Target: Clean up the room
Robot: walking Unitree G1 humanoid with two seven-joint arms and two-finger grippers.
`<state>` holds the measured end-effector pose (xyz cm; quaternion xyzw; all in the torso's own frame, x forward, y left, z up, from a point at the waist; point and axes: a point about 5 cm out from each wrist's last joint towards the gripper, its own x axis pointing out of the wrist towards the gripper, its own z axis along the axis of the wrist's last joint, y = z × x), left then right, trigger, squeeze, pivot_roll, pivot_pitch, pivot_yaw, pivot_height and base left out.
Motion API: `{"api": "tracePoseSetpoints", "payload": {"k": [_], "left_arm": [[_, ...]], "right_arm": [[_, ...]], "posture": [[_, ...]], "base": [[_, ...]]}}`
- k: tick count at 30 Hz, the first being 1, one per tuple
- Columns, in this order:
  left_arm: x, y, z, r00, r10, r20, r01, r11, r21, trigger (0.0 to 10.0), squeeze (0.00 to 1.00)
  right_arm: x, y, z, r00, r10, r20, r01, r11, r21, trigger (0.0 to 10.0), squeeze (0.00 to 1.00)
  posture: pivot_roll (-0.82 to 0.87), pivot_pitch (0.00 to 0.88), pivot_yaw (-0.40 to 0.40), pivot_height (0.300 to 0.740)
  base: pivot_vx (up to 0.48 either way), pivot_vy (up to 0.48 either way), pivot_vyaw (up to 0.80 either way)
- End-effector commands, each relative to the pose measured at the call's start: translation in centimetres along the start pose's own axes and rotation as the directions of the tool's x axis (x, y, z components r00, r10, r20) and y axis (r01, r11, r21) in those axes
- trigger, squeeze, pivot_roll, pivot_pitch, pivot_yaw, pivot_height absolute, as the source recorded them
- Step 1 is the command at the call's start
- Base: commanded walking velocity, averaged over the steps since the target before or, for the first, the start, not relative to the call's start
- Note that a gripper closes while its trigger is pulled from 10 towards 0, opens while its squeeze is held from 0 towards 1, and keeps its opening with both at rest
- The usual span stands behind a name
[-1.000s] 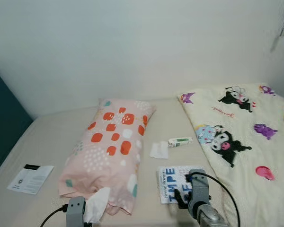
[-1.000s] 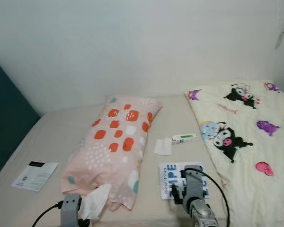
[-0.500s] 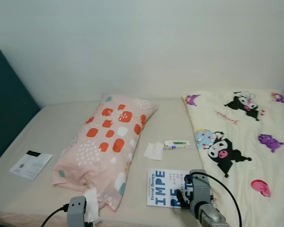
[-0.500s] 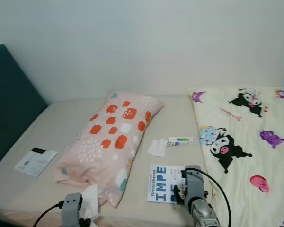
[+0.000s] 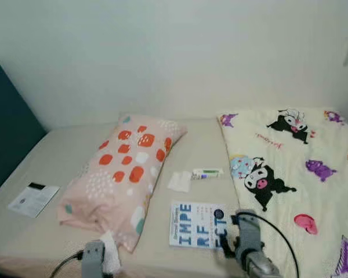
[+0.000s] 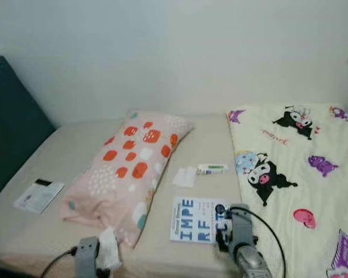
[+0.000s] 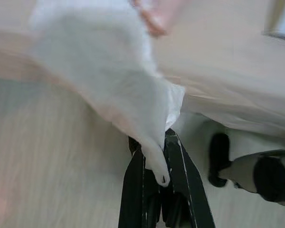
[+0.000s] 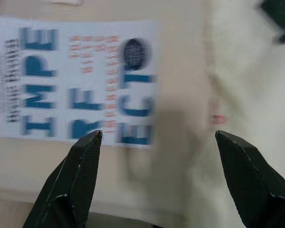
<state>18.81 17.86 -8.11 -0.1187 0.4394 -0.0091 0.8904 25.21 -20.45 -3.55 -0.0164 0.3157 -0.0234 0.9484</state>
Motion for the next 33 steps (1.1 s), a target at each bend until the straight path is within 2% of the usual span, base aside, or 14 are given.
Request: {"api": "tracePoseSetpoints", "payload": {"k": [1,7,10,14,19,28,33], "left_arm": [[-0.2,0.6,-0.1,1.000,0.024,-0.005,-0.024,1.000,-0.004,10.0,0.00],[-0.2,0.6,-0.1,1.000,0.025,-0.006,-0.025,1.000,-0.005,10.0,0.00],[-0.1,0.5,-0.1,1.000,0.018,-0.007,-0.018,1.000,0.003,10.0,0.00],[-0.1,0.5,-0.1,1.000,0.015,-0.008,-0.014,1.000,0.006,10.0,0.00],[-0.1,0.5,-0.1,1.000,0.015,-0.009,-0.015,1.000,0.003,10.0,0.00],[-0.1,0.5,-0.1,1.000,0.013,-0.012,-0.013,1.000,0.006,10.0,0.00],[-0.1,0.4,-0.1,1.000,0.004,-0.012,-0.004,1.000,0.005,10.0,0.00]], "right_arm": [[0.0,0.5,0.0,1.000,0.007,0.003,-0.007,1.000,0.018,10.0,0.00],[0.1,0.5,0.2,1.000,0.005,0.014,-0.005,1.000,0.022,10.0,0.00],[0.1,0.9,0.5,0.999,0.041,0.035,-0.041,0.999,0.006,10.0,0.00],[0.1,1.2,0.8,0.995,0.071,0.065,-0.073,0.997,0.038,10.0,0.00],[0.2,1.4,0.9,0.995,0.079,0.064,-0.079,0.997,-0.009,10.0,0.00],[0.2,0.7,1.1,0.996,0.040,0.076,-0.039,0.999,-0.004,10.0,0.00],[0.2,0.4,1.1,0.998,0.009,0.069,-0.009,1.000,-0.007,10.0,0.00]], "posture": [[-0.13,0.059,0.109,0.740],[-0.14,0.060,0.112,0.740],[-0.14,0.062,0.113,0.740],[-0.14,0.063,0.112,0.740],[-0.14,0.062,0.115,0.740],[-0.14,0.061,0.115,0.740],[-0.14,0.061,0.113,0.740]], "base": [[0.000,0.000,0.00],[0.000,0.000,0.00],[0.000,0.000,0.00],[0.000,0.000,0.43],[0.000,0.000,0.78],[0.000,0.000,0.78],[0.000,0.000,0.32]]}}
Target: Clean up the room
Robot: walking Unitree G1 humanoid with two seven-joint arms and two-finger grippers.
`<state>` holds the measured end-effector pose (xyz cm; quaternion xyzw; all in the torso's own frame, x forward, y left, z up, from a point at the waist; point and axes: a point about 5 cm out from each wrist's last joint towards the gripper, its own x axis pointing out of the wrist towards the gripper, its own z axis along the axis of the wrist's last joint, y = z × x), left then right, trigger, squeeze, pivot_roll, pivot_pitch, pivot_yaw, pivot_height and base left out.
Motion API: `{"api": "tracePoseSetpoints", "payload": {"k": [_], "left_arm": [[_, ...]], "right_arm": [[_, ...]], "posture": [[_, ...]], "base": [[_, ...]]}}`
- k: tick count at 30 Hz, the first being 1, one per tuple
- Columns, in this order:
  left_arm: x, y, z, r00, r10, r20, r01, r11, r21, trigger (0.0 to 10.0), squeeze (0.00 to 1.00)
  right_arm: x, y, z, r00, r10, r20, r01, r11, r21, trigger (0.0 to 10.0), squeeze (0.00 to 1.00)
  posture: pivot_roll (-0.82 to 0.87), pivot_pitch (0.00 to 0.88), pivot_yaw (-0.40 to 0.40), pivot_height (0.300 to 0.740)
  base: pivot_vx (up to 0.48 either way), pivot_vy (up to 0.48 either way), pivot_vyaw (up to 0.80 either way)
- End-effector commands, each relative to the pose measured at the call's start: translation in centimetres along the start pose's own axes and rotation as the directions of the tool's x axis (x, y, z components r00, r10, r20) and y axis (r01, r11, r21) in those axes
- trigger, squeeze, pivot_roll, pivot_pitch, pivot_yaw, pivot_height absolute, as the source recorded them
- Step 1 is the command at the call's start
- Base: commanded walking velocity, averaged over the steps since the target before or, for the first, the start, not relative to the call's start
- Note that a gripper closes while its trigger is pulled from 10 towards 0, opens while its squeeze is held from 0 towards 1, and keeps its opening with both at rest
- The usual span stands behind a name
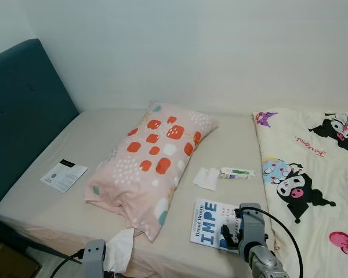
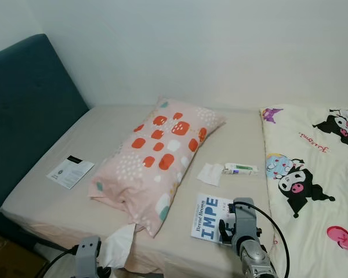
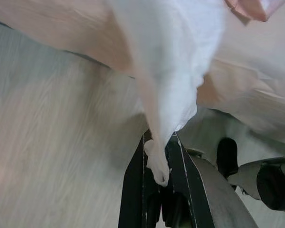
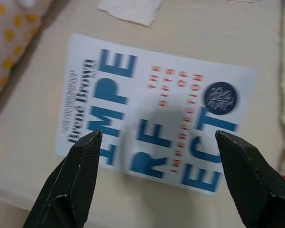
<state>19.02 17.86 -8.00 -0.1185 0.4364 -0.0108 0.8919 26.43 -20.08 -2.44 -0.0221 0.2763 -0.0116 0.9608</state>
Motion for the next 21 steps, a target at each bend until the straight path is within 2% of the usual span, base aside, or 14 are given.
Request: {"api": "tracePoseSetpoints", "payload": {"k": [1,3,10,14,18,21], "left_arm": [[-0.15,0.40,-0.38,1.000,0.008,-0.018,-0.008,1.000,0.003,10.0,0.00],[-0.15,0.25,-0.48,1.000,-0.005,-0.022,0.005,1.000,0.005,10.0,0.00],[-0.15,0.20,-0.58,1.000,-0.004,-0.023,0.004,1.000,0.006,10.0,0.00],[-0.20,0.38,-0.69,1.000,0.016,-0.021,-0.016,1.000,-0.015,10.0,0.00],[-0.21,0.43,-0.71,1.000,0.019,-0.022,-0.019,1.000,-0.015,10.0,0.00],[-0.24,0.55,-0.70,0.999,0.022,-0.023,-0.022,1.000,-0.015,10.0,0.00]], "right_arm": [[-0.15,0.05,-0.50,1.000,-0.009,-0.015,0.009,1.000,0.008,10.0,0.00],[-0.15,-0.08,-0.63,0.999,-0.021,-0.029,0.022,1.000,0.023,10.0,0.00],[-0.15,-0.02,-0.46,1.000,-0.008,-0.012,0.008,1.000,0.024,10.0,0.00],[-0.13,0.19,-0.36,1.000,0.016,-0.006,-0.016,1.000,-0.013,10.0,0.00],[-0.12,0.18,-0.37,1.000,0.009,-0.007,-0.009,1.000,-0.004,10.0,0.00],[-0.10,0.11,-0.40,1.000,-0.009,-0.013,0.009,1.000,-0.003,10.0,0.00]], "posture": [[-0.14,0.061,0.113,0.740],[-0.14,0.062,0.112,0.740],[-0.14,0.063,0.108,0.740],[-0.14,0.060,0.104,0.740],[-0.14,0.060,0.105,0.740],[-0.14,0.058,0.105,0.740]], "base": [[0.000,0.000,0.00],[0.000,-0.184,0.00],[0.000,-0.467,0.00],[0.000,0.000,0.60],[0.000,0.000,0.80],[0.000,0.000,0.29]]}}
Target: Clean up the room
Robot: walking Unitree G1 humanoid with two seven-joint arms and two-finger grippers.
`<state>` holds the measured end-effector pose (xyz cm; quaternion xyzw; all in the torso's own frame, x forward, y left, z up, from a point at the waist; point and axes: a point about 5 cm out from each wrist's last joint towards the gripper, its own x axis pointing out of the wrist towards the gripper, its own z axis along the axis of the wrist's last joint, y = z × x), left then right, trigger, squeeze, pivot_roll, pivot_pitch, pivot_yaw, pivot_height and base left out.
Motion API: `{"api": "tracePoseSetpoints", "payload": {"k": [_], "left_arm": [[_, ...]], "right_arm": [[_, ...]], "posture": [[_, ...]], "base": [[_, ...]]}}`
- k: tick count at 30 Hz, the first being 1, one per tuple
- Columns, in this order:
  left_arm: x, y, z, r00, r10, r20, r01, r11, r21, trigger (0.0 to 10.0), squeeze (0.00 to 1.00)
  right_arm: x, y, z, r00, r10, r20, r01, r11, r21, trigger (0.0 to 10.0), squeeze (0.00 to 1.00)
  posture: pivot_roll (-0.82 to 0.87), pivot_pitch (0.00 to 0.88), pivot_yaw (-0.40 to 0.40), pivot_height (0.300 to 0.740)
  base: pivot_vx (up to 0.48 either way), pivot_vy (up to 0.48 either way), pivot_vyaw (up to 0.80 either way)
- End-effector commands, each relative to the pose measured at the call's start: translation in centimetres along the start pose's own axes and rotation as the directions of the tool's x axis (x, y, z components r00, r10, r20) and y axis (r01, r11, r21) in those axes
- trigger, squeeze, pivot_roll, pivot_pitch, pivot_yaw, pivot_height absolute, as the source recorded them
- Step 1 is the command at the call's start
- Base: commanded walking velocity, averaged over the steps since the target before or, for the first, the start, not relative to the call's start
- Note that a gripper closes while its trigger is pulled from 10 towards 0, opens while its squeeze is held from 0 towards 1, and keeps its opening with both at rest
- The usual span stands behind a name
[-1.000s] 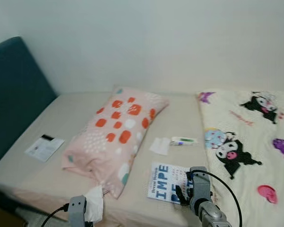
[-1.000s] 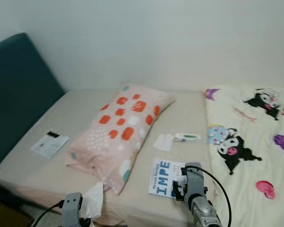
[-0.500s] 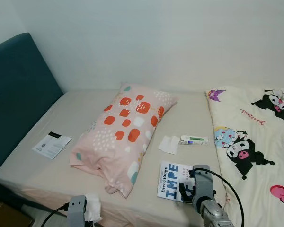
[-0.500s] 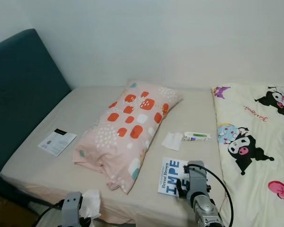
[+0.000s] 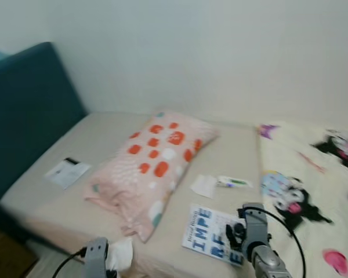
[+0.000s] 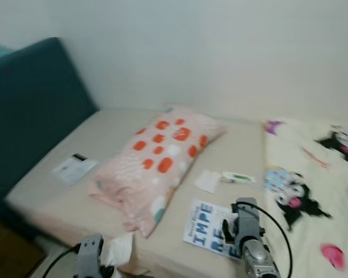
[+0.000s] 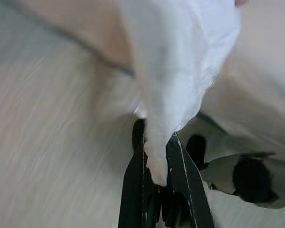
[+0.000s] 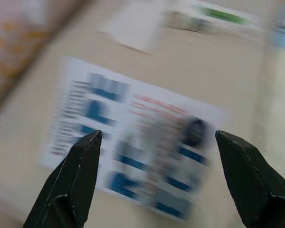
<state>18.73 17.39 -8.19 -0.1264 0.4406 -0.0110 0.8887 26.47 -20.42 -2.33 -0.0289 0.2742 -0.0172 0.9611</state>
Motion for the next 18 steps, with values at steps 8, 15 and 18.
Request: {"api": "tracePoseSetpoints", "payload": {"k": [8,15,18], "left_arm": [[-0.25,0.84,-0.19,1.000,0.010,-0.015,-0.010,1.000,0.012,10.0,0.00],[-0.25,0.69,-0.39,1.000,0.006,-0.020,-0.006,1.000,0.006,10.0,0.00],[-0.27,0.84,-0.45,0.999,0.029,-0.015,-0.030,0.999,-0.019,10.0,0.00]], "right_arm": [[-0.13,0.27,-0.51,1.000,-0.011,-0.014,0.012,1.000,0.027,10.0,0.00],[-0.06,-0.16,-0.15,0.999,-0.035,0.001,0.034,0.998,0.051,10.0,0.00],[0.00,-0.28,0.08,0.999,-0.039,0.009,0.039,0.997,0.060,10.0,0.00]], "posture": [[-0.14,0.065,0.110,0.740],[-0.15,0.070,0.111,0.740],[-0.14,0.070,0.108,0.740]], "base": [[0.000,0.000,0.00],[0.000,-0.464,0.00],[0.000,0.000,0.00]]}}
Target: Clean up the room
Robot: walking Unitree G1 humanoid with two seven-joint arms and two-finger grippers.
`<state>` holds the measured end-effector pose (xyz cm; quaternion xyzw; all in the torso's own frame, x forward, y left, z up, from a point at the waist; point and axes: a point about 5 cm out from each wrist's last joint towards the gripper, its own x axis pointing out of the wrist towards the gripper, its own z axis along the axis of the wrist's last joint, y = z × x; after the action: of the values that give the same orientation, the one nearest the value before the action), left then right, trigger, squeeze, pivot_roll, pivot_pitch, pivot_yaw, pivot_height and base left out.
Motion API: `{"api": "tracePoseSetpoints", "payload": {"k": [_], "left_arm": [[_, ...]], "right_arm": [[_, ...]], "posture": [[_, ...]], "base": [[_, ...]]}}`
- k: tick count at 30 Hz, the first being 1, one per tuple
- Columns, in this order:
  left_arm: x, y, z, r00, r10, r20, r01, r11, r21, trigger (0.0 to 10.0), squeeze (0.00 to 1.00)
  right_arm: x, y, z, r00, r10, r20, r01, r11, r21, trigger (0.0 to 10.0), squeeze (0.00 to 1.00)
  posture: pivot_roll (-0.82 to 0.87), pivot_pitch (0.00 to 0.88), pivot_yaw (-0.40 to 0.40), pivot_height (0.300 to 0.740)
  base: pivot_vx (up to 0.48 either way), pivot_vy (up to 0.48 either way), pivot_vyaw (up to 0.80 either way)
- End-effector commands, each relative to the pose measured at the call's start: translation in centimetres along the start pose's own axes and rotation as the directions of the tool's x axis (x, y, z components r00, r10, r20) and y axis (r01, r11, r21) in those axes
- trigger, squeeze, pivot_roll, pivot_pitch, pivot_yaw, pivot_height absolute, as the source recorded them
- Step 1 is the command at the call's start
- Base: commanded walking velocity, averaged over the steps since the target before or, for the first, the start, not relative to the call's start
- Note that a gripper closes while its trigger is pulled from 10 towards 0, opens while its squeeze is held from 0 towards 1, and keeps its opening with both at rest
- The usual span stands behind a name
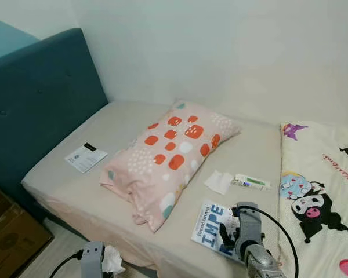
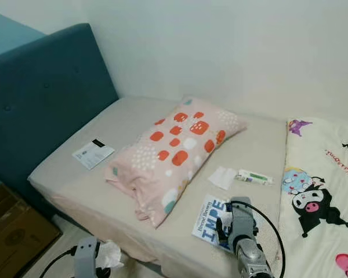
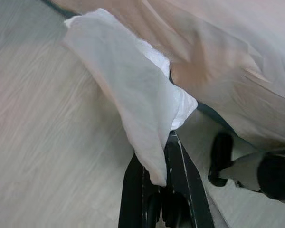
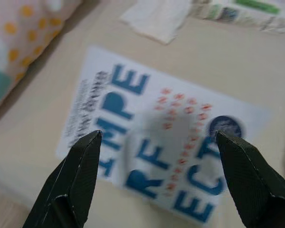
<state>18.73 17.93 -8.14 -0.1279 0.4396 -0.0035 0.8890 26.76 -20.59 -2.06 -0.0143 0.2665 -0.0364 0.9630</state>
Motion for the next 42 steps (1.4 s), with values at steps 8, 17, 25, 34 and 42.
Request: {"api": "tracePoseSetpoints", "payload": {"k": [8,17,25,34,42], "left_arm": [[-0.2,0.3,-0.6,1.000,0.022,-0.022,-0.022,1.000,-0.002,10.0,0.00],[-0.1,0.8,1.0,0.997,0.065,0.047,-0.063,0.997,-0.033,10.0,0.00],[-0.1,2.0,7.1,0.957,0.139,0.256,-0.110,0.986,-0.127,10.0,0.00],[-0.3,2.1,9.3,0.936,0.136,0.326,-0.099,0.987,-0.130,10.0,0.00],[-0.5,2.0,10.7,0.920,0.116,0.375,-0.082,0.991,-0.105,10.0,0.00]], "right_arm": [[0.0,0.2,0.0,1.000,0.012,0.007,-0.012,0.999,0.035,10.0,0.00],[0.8,0.0,3.0,0.995,0.045,0.089,-0.054,0.993,0.102,10.0,0.00],[1.7,-1.9,8.9,0.969,0.047,0.242,-0.082,0.988,0.135,10.0,0.00],[1.7,-3.4,10.6,0.961,0.020,0.277,-0.068,0.984,0.166,10.0,0.00],[1.6,-4.7,11.6,0.954,-0.013,0.300,-0.066,0.966,0.250,10.0,0.00]], "posture": [[-0.15,0.073,0.104,0.740],[-0.15,0.080,0.102,0.740],[-0.14,0.100,0.094,0.730],[-0.13,0.120,0.094,0.695],[-0.10,0.147,0.094,0.675]], "base": [[0.000,0.000,0.00],[0.000,0.000,0.00],[0.000,0.000,0.00],[0.000,0.000,0.00],[0.000,0.000,0.00]]}}
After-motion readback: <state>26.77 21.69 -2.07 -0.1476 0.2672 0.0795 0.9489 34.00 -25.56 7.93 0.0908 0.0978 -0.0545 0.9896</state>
